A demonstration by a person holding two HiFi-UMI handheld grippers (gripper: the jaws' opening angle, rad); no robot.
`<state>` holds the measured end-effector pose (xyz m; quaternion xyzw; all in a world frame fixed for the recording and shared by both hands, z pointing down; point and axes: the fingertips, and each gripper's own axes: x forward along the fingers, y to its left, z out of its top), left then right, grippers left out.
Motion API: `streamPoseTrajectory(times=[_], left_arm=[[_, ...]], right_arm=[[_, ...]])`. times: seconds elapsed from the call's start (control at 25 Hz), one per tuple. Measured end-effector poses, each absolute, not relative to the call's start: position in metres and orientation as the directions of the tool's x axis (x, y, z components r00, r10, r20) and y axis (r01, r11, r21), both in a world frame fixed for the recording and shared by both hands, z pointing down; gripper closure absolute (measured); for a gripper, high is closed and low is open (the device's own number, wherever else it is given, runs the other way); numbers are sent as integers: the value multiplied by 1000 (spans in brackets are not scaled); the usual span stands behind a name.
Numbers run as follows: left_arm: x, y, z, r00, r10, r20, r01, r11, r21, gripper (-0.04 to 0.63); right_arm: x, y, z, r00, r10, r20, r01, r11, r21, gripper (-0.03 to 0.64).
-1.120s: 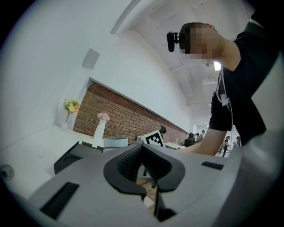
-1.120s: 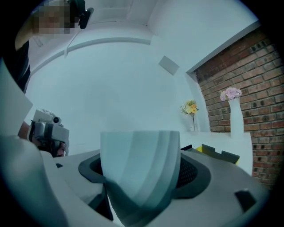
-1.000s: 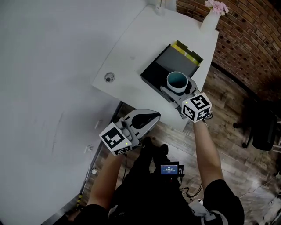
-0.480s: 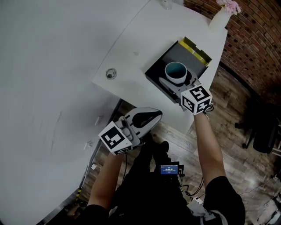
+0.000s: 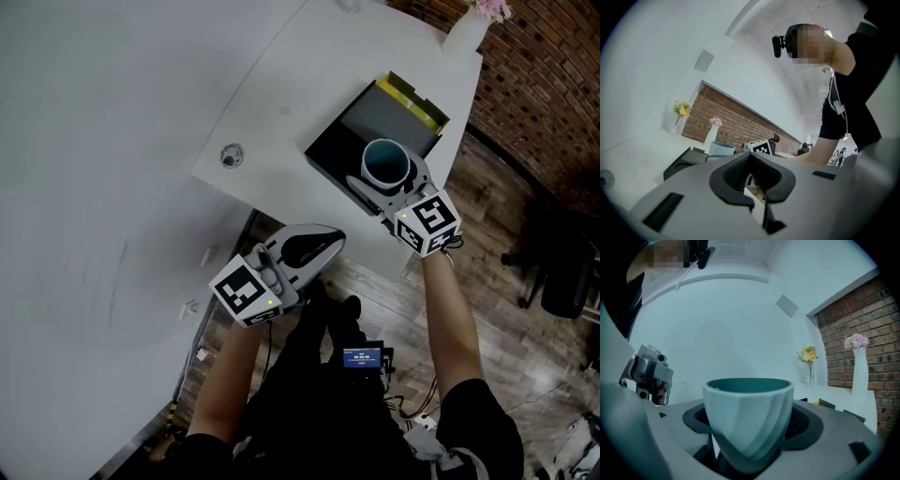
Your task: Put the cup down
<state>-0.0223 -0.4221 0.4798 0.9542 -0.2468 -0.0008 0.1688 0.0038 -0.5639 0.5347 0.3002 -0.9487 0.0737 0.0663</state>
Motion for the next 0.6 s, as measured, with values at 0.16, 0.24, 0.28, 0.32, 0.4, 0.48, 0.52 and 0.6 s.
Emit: streamPoseTrajectory(times=[0.16, 0.24, 0.28, 0.32, 0.4, 0.48, 0.52, 0.6], left_arm=[[-18, -421, 479, 882, -465, 71, -462, -826, 324, 588], [-15, -420, 480, 887, -456, 77, -455, -831, 320, 588], [-15, -419, 480, 888, -453, 82, -454, -832, 318, 588], [-14, -419, 479, 888, -452, 78, -452, -833, 318, 588], [-13, -419, 478, 889, -454, 65, -449, -834, 321, 588], [-14, -418, 478, 887, -456, 65, -452, -832, 321, 588], [-14, -417, 478, 887, -456, 67, -452, -833, 319, 588], [-13, -416, 477, 887, -456, 68, -453, -834, 316, 588]], right_arm=[[3, -554, 539, -816, -549, 181, -563, 825, -37, 215], [3, -551, 546, -809, -549, 208, -562, 827, -2, 215], [4, -551, 551, -802, -552, 226, -565, 825, 12, 215], [5, -551, 555, -796, -555, 241, -568, 823, 20, 215], [6, -551, 559, -793, -557, 248, -572, 820, 13, 215], [6, -551, 556, -798, -556, 232, -573, 820, -7, 215], [6, -551, 554, -801, -556, 223, -573, 819, -16, 215], [7, -550, 550, -804, -555, 215, -573, 819, -30, 213]])
